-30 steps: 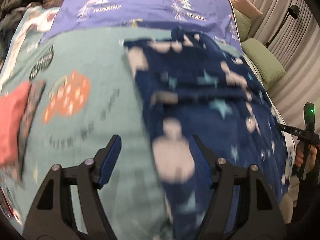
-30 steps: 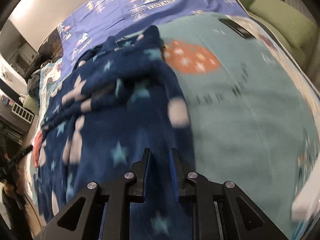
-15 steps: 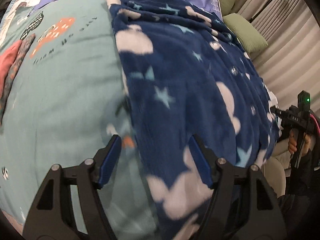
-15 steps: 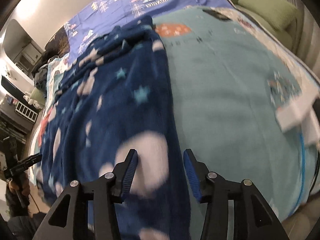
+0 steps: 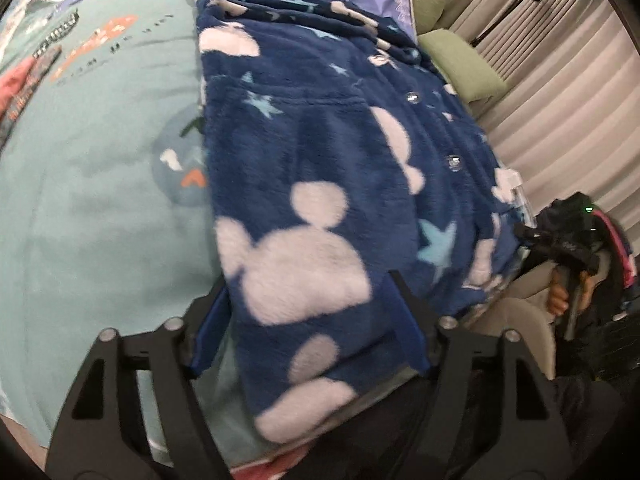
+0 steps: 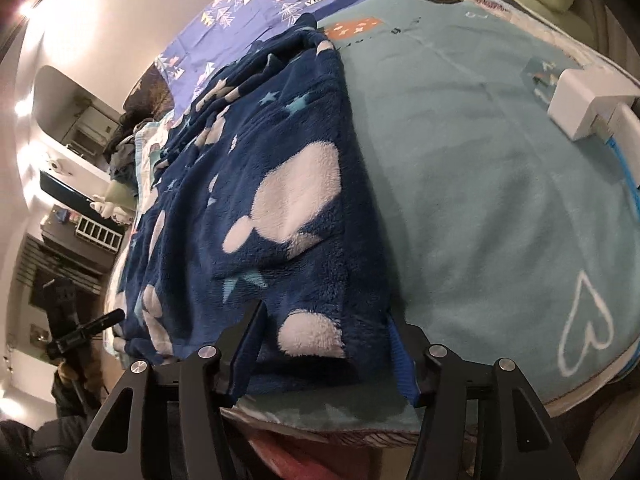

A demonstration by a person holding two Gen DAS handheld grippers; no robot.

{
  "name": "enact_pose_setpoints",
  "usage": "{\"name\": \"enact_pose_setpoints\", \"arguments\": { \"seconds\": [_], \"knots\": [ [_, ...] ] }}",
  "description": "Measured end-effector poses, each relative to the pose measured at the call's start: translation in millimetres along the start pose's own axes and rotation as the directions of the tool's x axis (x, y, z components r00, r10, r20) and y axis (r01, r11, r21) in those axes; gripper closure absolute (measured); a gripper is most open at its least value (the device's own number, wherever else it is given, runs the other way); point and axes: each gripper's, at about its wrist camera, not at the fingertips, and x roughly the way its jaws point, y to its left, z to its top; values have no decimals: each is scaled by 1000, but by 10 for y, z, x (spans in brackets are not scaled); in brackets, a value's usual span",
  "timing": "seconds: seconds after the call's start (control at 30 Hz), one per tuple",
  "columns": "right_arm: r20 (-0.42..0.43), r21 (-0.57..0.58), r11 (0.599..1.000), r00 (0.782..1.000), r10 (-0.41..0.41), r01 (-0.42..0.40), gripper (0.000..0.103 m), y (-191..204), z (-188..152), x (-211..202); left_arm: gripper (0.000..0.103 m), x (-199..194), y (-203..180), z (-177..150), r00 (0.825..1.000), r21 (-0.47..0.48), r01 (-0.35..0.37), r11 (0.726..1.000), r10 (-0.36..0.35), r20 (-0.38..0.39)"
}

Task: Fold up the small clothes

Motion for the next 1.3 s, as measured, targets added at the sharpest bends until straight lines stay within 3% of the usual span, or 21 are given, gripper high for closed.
{"name": "enact_pose_setpoints", "arguments": {
  "seconds": [0.07, 0.13, 0.17, 0.23, 0.3, 0.37, 0.43, 0.5, 0.53, 0.6, 0.67, 0.73, 0.8, 0.83, 0.87, 0.97, 1.07, 1.17, 1.2, 1.27, 1.3],
  "knots": [
    [-3, 1, 1000, 1000, -7, 7, 49, 8, 25, 3, 49, -5, -30, -8, 999, 17, -43, 999, 43, 0],
    [5, -3, 999, 999, -41, 41, 54, 7, 33, -50, 49, -24, -17, -11, 998, 8, -61, 998, 61, 1],
    [37, -4, 995, 995, -96, 96, 54, 20, 38, -122, 49, -52, 10, -10, 997, -18, -81, 997, 81, 9],
    [138, 1, 972, 963, -232, 234, 51, 105, 10, -325, 47, -134, 34, -5, 988, -59, -149, 987, 151, 24],
    [241, -58, 951, 929, -281, 303, 51, 355, -63, -516, 47, -316, -34, -2, 972, -54, -212, 976, 216, 92],
    [283, -188, 939, 931, -229, 288, 51, 702, -186, -570, 47, -460, -298, -4, 971, 61, -196, 979, 185, 153],
    [236, -353, 906, 959, -154, 233, 51, 1066, -339, -434, 44, -463, -623, -18, 982, 208, -141, 968, 111, 152],
    [160, -484, 859, 982, -102, 168, 51, 1343, -484, -220, 34, -343, -976, -76, 993, 365, -70, 928, 31, 112],
    [116, -559, 819, 990, -78, 130, 52, 1511, -581, -66, 34, -203, -1166, -143, 997, 450, -45, 892, 12, 76],
    [82, -627, 770, 993, -87, 119, 53, 1678, -691, 128, 34, 61, -1390, -254, 998, 556, -55, 830, 48, 28],
    [55, -647, 757, 995, -80, 97, 53, 1716, -771, 219, 34, 317, -1506, -398, 996, 646, -73, 760, 91, 5],
    [30, -639, 766, 997, -71, 74, 53, 1716, -792, 267, 43, 476, -1513, -456, 993, 678, -87, 730, 116, 2],
    [28, -642, 763, 996, -79, 79, 53, 1705, -834, 262, 96, 608, -1488, -436, 992, 669, -75, 739, 122, -24],
    [36, -650, 755, 996, -86, 89, 53, 1726, -857, 268, 96, 614, -1458, -393, 993, 642, -67, 764, 114, -32],
    [47, -661, 743, 995, -92, 100, 53, 1750, -880, 272, 96, 562, -1426, -329, 997, 599, -43, 800, 77, -31],
    [77, -694, 710, 993, -89, 117, 53, 1815, -913, 282, 96, 234, -1328, -211, 998, 500, 52, 865, -57, -4],
    [89, -720, 682, 992, -86, 124, 53, 1856, -916, 359, 96, -34, -1281, -145, 985, 440, 132, 888, -165, 38],
    [137, -759, 624, 983, -125, 185, 53, 1950, -934, 521, 96, -175, -1328, -67, 975, 414, 160, 896, -208, 75],
    [158, -760, 613, 976, -150, 217, 56, 1965, -922, 577, 96, -199, -1317, -49, 974, 412, 160, 897, -211, 83],
    [165, -749, 621, 973, -159, 229, 87, 1959, -871, 648, 96, -223, -1319, -20, 971, 403, 165, 900, -220, 94],
    [136, -736, 647, 980, -144, 198, 100, 1929, -823, 667, 96, -229, -1323, 8, 968, 397, 177, 901, -232, 95]
  ]
}}
